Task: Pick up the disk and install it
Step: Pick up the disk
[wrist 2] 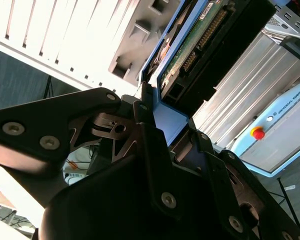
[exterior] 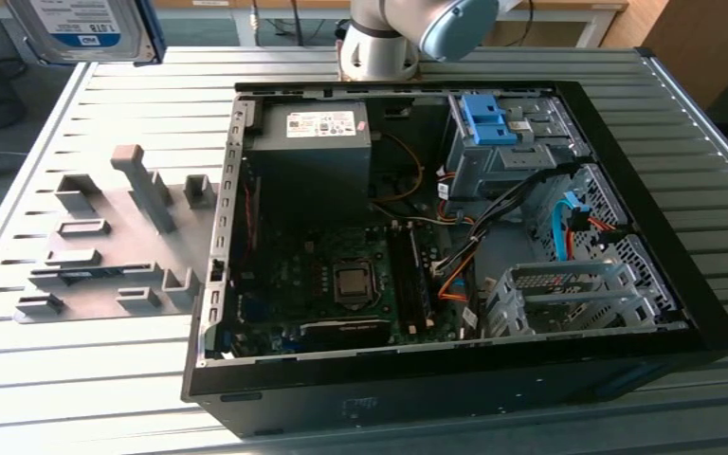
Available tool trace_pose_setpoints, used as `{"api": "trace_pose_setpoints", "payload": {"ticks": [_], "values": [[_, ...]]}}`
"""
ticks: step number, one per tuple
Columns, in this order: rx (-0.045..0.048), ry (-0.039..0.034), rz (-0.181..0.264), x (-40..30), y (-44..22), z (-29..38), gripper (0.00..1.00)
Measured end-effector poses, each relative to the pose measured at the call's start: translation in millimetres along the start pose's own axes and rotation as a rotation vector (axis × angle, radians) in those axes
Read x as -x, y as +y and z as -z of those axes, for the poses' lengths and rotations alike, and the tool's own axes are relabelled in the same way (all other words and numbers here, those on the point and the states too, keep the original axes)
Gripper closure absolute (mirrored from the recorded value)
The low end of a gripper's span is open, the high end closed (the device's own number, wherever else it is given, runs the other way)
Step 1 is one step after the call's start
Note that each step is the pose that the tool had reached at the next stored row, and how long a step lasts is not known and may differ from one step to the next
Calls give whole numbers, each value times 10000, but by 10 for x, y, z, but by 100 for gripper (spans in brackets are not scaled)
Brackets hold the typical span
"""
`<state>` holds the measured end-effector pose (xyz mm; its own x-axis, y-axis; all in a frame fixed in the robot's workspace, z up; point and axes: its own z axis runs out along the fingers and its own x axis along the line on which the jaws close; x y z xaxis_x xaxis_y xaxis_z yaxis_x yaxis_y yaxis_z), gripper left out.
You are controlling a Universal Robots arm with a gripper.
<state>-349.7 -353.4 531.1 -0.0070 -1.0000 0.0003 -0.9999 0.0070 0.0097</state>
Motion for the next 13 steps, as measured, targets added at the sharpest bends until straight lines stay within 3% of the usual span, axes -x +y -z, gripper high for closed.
{"api": "trace_pose_setpoints", "payload": {"ticks": [13], "values": [[0, 0, 0, 1, -90, 1, 63]]}}
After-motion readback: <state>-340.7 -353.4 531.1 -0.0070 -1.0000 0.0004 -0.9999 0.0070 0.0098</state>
